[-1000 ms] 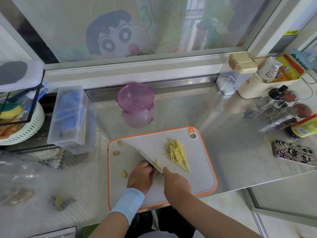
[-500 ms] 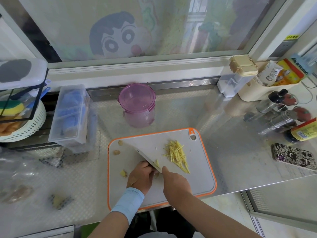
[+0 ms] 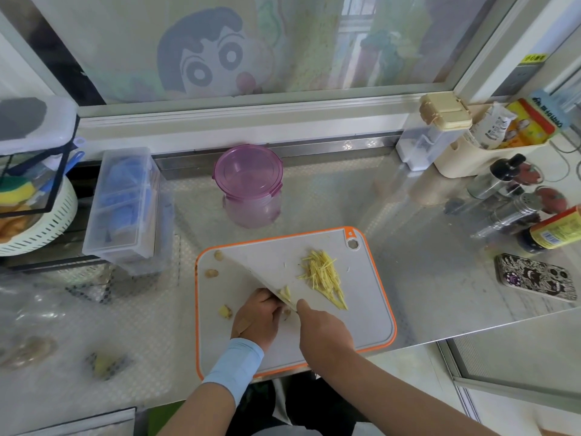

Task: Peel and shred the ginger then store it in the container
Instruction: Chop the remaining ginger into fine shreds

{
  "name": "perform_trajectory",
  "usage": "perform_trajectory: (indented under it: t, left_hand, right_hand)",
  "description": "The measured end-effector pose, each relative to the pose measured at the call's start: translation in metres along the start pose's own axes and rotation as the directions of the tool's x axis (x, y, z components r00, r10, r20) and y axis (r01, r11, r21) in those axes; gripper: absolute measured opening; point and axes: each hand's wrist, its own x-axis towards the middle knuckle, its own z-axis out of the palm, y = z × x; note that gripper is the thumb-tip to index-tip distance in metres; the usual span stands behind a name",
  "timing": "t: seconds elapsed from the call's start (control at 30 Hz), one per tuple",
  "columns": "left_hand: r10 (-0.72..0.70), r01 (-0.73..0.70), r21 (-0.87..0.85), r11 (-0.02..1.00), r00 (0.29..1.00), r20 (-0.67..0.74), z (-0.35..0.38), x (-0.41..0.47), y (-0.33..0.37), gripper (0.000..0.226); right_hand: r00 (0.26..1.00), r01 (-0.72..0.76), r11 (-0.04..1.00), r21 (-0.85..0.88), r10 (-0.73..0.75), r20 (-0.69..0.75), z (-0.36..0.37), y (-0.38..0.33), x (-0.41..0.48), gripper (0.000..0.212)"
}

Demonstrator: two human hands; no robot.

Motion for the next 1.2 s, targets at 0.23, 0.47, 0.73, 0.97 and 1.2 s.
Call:
perform_trajectory:
  t: [0.23, 0.47, 0.73, 0.97, 1.2]
  left_hand:
    - [-0.009, 0.009, -0.031, 0.999, 1.000, 0.017, 0.002, 0.000, -0.003, 0.023]
    - [-0.019, 0.019, -0.029, 0.999, 1.000, -0.023, 0.002, -0.001, -0.002, 0.029]
    - [0.023, -0.022, -0.024, 0.999, 0.999, 0.029, 0.002, -0.003, -0.006, 0.025]
    - [-0.029, 0.029, -0.029, 0.999, 0.999, -0.020, 0.002, 0.000, -0.002, 0.011]
    - [0.004, -0.004, -0.017, 1.000, 1.000, 0.013, -0.001, 0.000, -0.002, 0.025]
  right_hand:
    - [1.000, 0.002, 1.000, -0.016, -0.002, 0.002, 0.002, -0.001, 0.007, 0.034]
    - [1.000, 0.022, 0.999, 0.024, -0.022, -0.014, 0.004, -0.007, 0.021, 0.032]
    - [1.000, -0.018, 1.000, 0.023, 0.018, -0.011, 0.009, 0.002, 0.005, 0.033]
    - [0.999, 0.032, 0.999, 0.028, -0.032, -0.012, 0.003, -0.007, 0.018, 0.032]
    - [1.000, -0.010, 0.999, 0.040, 0.010, -0.002, 0.005, 0.001, 0.006, 0.031]
